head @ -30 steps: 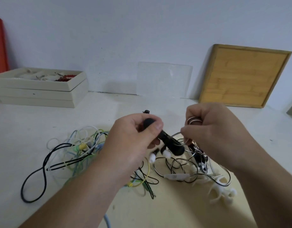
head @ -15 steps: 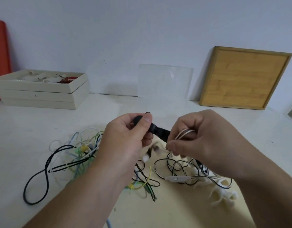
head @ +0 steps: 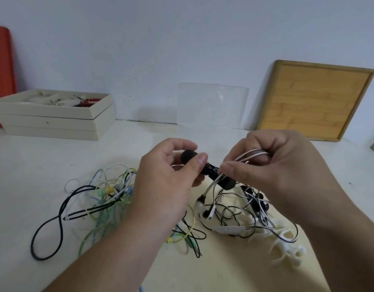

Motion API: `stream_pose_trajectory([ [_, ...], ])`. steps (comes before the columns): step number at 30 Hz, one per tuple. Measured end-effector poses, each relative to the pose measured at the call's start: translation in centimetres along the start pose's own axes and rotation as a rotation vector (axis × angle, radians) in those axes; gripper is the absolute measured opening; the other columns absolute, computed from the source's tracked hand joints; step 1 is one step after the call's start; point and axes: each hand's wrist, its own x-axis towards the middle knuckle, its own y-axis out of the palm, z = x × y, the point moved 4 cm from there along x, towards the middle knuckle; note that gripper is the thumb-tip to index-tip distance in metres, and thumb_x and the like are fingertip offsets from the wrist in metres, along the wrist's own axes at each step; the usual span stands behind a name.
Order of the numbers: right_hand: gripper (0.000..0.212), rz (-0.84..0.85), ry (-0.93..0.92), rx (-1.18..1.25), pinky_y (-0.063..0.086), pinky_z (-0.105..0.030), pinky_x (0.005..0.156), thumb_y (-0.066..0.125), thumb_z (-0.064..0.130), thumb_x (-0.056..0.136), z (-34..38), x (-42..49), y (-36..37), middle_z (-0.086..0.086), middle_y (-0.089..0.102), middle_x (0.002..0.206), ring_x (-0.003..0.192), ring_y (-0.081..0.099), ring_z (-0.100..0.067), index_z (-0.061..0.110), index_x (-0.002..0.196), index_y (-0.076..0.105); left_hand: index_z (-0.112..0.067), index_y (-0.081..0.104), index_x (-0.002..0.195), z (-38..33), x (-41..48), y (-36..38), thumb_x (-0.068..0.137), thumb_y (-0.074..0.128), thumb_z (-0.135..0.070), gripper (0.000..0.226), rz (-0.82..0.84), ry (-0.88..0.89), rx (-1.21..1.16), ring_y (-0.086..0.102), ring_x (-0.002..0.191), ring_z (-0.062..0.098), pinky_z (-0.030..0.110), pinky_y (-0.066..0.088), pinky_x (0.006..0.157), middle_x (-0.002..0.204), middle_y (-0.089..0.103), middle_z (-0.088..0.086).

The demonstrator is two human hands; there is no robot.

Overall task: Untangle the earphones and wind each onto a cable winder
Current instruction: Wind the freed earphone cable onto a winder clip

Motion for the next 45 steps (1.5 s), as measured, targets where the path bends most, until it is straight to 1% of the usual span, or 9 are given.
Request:
stream_pose_trajectory([
  [2, 0.053, -0.043, 0.005, -0.021, 0.053, -0.043, 0.051, 0.086, 0.009, 0.071, -0.5, 0.1, -0.1, -0.014, 0.071, 0.064, 0.060, 0.069, -0.035, 0.021, 0.046, 0.040, -0.015, 0.070, 0.097, -0.1, -0.2, 0.4, 0.088, 0.070, -0.008, 0.011, 0.048, 0.013, -0.014, 0.072, 0.072, 0.027, 0.017, 0.055, 0.059, 0.084, 0.075, 0.013],
  [4, 0.051, -0.102, 0.011, -0.065, 0.050, -0.031, 0.047, 0.085, 0.010, 0.073, -0.9, 0.2, -0.3, -0.017, 0.067, 0.059, 0.055, 0.070, -0.022, 0.016, 0.049, 0.040, -0.015, 0.071, 0.097, -0.2, -0.3, 0.5, 0.090, 0.068, -0.008, 0.011, 0.070, 0.029, -0.001, 0.072, 0.073, 0.026, 0.017, 0.055, 0.060, 0.085, 0.075, 0.013],
  [7, 0.041, -0.090, 0.017, -0.158, 0.037, -0.020, 0.040, 0.083, 0.012, 0.075, -1.2, 0.3, -0.6, 0.005, 0.053, 0.042, 0.041, 0.056, -0.003, -0.009, 0.063, 0.050, -0.015, 0.071, 0.098, -0.2, -0.2, 0.4, 0.090, 0.068, -0.009, 0.010, 0.070, 0.038, 0.011, 0.068, 0.061, 0.012, 0.016, 0.054, 0.059, 0.083, 0.074, 0.012],
  [13, 0.035, -0.034, 0.041, -0.217, 0.030, -0.011, 0.041, 0.082, 0.012, 0.077, -1.4, 0.6, -0.7, 0.012, 0.031, 0.040, 0.039, 0.032, -0.004, -0.011, 0.071, 0.057, -0.014, 0.070, 0.097, 0.1, -0.2, 0.4, 0.091, 0.067, -0.008, 0.009, 0.084, 0.003, 0.016, 0.065, 0.057, 0.008, 0.017, 0.053, 0.057, 0.082, 0.073, 0.012],
  [20, 0.026, -0.005, 0.035, -0.264, 0.032, -0.013, 0.043, 0.082, 0.016, 0.077, -1.6, 0.6, -0.5, 0.011, 0.036, 0.044, 0.043, 0.035, -0.006, -0.001, 0.068, 0.065, -0.021, 0.070, 0.098, 0.4, -0.3, 0.8, 0.094, 0.063, -0.013, 0.011, 0.177, -0.031, 0.065, 0.069, 0.063, 0.013, 0.025, 0.057, 0.061, 0.082, 0.075, 0.006],
  [30, 0.033, 0.015, 0.020, -0.116, 0.033, -0.010, 0.044, 0.080, 0.007, 0.079, -2.0, 0.5, 0.5, 0.014, 0.047, 0.043, 0.040, 0.044, -0.002, -0.014, 0.070, 0.056, -0.015, 0.075, 0.096, 0.9, -0.6, 1.2, 0.091, 0.067, -0.012, 0.010, 0.254, -0.153, -0.009, 0.071, 0.065, 0.021, 0.032, 0.061, 0.065, 0.082, 0.076, 0.012],
  [34, 0.034, -0.057, 0.018, -0.171, 0.036, -0.015, 0.045, 0.080, 0.013, 0.080, -1.8, 0.6, 0.5, -0.010, 0.051, 0.052, 0.048, 0.046, -0.007, -0.008, 0.067, 0.057, -0.016, 0.077, 0.097, 0.9, -0.6, 1.3, 0.098, 0.057, -0.012, 0.021, 0.260, -0.152, -0.013, 0.071, 0.065, 0.019, 0.026, 0.056, 0.060, 0.080, 0.076, 0.011],
  [40, 0.042, -0.139, 0.121, -0.136, 0.039, -0.024, 0.036, 0.076, 0.012, 0.081, -1.9, 0.5, 0.2, -0.025, 0.063, 0.067, 0.043, 0.053, -0.015, -0.001, 0.058, 0.043, -0.020, 0.078, 0.097, 0.5, -0.9, 1.6, 0.094, 0.064, -0.013, 0.017, 0.323, -0.116, -0.027, 0.074, 0.082, 0.034, 0.050, 0.060, 0.081, 0.089, 0.077, 0.012],
  [45, 0.030, -0.169, 0.134, -0.185, 0.037, -0.021, 0.044, 0.073, 0.008, 0.079, -2.2, 0.6, -0.3, -0.026, 0.059, 0.069, 0.053, 0.047, -0.016, -0.004, 0.062, 0.050, -0.020, 0.074, 0.104, 0.7, -0.6, 1.3, 0.091, 0.065, 0.000, 0.025, 0.316, -0.125, 0.001, 0.076, 0.080, 0.026, 0.034, 0.060, 0.072, 0.093, 0.078, 0.004],
])
